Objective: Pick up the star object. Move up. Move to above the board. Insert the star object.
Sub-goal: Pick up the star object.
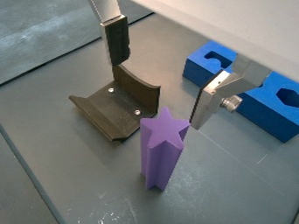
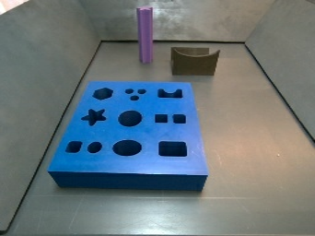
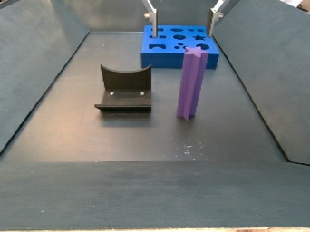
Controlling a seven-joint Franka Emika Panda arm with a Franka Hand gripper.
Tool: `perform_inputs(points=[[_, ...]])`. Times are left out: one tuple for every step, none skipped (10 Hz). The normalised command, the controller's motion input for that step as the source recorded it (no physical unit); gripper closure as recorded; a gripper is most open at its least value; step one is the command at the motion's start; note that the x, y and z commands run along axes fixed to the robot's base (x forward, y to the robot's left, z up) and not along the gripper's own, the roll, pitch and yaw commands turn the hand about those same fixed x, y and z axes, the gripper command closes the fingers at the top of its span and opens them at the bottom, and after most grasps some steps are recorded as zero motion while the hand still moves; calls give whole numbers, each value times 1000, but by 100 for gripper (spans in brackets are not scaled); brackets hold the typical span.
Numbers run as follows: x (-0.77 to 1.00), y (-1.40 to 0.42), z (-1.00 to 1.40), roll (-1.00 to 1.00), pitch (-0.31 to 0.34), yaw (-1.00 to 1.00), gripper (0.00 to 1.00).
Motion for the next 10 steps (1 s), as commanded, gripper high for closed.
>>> perform_inputs(points=[[0, 0, -20, -27, 0, 0, 0], [-43, 9, -251, 156, -37, 0, 0], [0, 0, -843, 230, -107, 0, 0], [-89, 0, -951, 189, -99, 40, 0], [-60, 0, -874, 224, -97, 31, 0], [14, 37, -1000, 134, -43, 37, 0], [97, 220, -1000, 99, -23, 71, 0], [0, 351, -1000, 51, -84, 40, 0], [0, 0, -80, 0, -7, 0, 0], [-371, -80, -649, 26, -219, -143, 0]])
